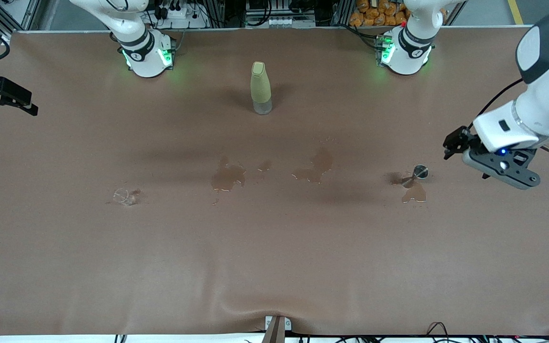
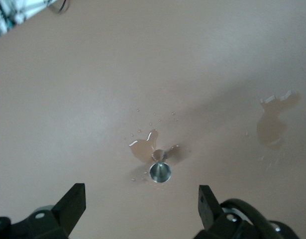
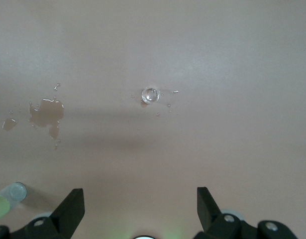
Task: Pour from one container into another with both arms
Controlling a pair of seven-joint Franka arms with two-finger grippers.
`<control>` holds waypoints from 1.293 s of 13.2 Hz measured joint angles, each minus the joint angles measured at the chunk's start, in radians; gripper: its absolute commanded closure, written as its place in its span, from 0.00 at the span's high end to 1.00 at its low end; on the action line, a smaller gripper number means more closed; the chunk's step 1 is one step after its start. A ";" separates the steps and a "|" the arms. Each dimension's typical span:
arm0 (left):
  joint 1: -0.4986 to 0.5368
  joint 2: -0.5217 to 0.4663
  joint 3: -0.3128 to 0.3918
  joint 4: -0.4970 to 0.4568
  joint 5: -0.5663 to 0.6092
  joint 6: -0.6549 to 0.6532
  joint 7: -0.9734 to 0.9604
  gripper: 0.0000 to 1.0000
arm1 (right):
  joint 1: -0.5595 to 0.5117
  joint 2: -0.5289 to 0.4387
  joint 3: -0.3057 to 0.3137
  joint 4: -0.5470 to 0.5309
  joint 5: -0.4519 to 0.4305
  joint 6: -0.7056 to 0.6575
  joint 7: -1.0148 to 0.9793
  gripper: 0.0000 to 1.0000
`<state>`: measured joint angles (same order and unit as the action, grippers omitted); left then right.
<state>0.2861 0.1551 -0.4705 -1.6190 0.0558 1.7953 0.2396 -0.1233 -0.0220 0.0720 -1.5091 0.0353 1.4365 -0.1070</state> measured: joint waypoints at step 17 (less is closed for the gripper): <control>-0.008 -0.005 0.028 0.058 0.002 -0.104 -0.525 1.00 | 0.039 0.004 -0.044 0.000 -0.002 0.006 0.017 1.00</control>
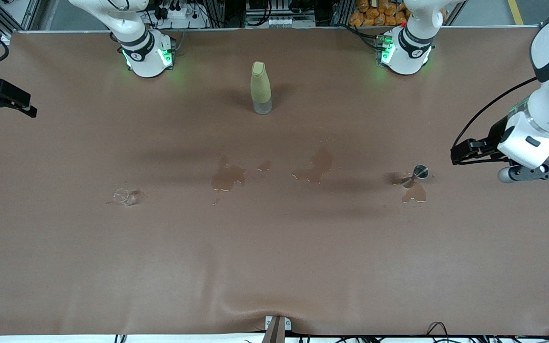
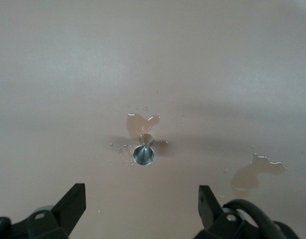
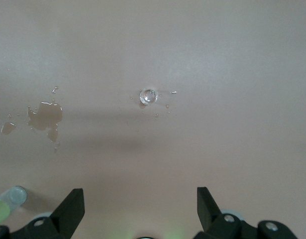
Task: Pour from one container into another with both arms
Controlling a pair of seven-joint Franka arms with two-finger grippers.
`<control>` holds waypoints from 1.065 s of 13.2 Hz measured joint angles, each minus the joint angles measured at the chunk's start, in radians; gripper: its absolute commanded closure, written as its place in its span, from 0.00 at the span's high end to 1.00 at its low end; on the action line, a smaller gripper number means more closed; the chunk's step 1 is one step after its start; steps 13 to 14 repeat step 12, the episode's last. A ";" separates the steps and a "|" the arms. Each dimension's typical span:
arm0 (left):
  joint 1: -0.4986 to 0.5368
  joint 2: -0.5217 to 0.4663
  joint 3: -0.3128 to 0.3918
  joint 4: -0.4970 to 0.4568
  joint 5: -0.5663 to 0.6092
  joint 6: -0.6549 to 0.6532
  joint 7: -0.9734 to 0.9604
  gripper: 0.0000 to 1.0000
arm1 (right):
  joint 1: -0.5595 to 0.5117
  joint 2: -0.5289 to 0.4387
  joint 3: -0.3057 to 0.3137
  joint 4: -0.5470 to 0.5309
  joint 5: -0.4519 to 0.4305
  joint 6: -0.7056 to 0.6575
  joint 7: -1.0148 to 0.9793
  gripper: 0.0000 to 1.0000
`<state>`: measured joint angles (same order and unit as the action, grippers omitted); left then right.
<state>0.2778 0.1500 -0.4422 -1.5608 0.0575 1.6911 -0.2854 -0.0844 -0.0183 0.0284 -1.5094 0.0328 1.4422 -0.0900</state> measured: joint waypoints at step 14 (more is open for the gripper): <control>-0.230 -0.046 0.274 0.015 -0.046 -0.007 0.069 1.00 | -0.025 0.007 -0.011 0.000 0.000 0.015 0.006 1.00</control>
